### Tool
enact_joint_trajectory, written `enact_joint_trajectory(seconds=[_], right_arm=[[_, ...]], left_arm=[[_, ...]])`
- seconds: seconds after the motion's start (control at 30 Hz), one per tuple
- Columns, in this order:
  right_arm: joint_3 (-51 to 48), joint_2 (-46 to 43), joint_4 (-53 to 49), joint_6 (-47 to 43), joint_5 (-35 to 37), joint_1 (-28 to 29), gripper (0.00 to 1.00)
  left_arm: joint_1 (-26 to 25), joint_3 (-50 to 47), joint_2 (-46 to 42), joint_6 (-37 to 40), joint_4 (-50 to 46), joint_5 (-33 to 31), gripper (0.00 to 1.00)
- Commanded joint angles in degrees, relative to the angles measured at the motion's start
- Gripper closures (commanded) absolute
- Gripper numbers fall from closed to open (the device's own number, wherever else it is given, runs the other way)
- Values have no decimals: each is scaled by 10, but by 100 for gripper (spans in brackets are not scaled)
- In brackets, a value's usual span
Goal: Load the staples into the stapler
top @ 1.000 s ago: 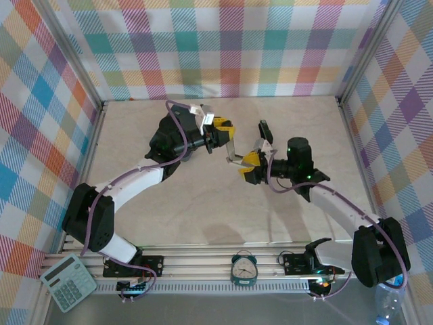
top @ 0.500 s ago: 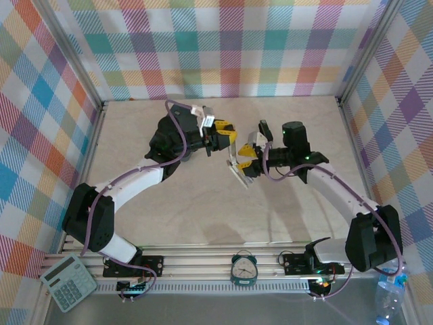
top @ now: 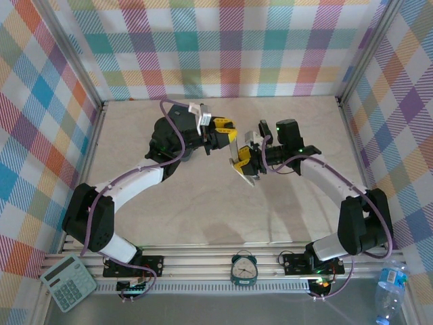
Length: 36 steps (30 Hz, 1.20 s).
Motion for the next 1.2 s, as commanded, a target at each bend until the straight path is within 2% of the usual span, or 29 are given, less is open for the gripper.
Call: enact_joint_trajectory(seconds=[0.0,0.13,0.23,0.37,0.47,0.57,0.73,0.83,0.9,1.1,1.17], right_arm=[[18,7,-13,-21,-51,-3,74],[17,1,-11,-22,-45,-6,90],[10,-11,-7,-16,-10,-8,99],[-7,-37,-3,4,93,-5,100],[-15,-54,-28,1,175,4,100],[-6,-57,-73,-20,256,27,100],[20,-34,-137,-56,386,77,100],[47,-2,-183,-88,450,114,100],[61,21,-199,-102,467,133,100],[92,87,-189,-118,487,165,100],[110,112,-195,-133,498,178,100]], left_arm=[[-4,7,-10,-11,68,1,100],[-2,-4,-15,-10,67,-21,99],[2,-22,-27,-7,58,-56,83],[7,-39,-58,28,-43,-127,56],[9,-49,-85,39,-145,-204,43],[17,-65,-106,27,-209,-233,36],[27,-115,-162,-44,-300,-322,28],[32,-145,-215,-67,-371,-378,15],[35,-170,-245,-83,-394,-405,10],[45,-176,-272,-129,-539,-526,10],[54,-176,-267,-155,-574,-551,4]])
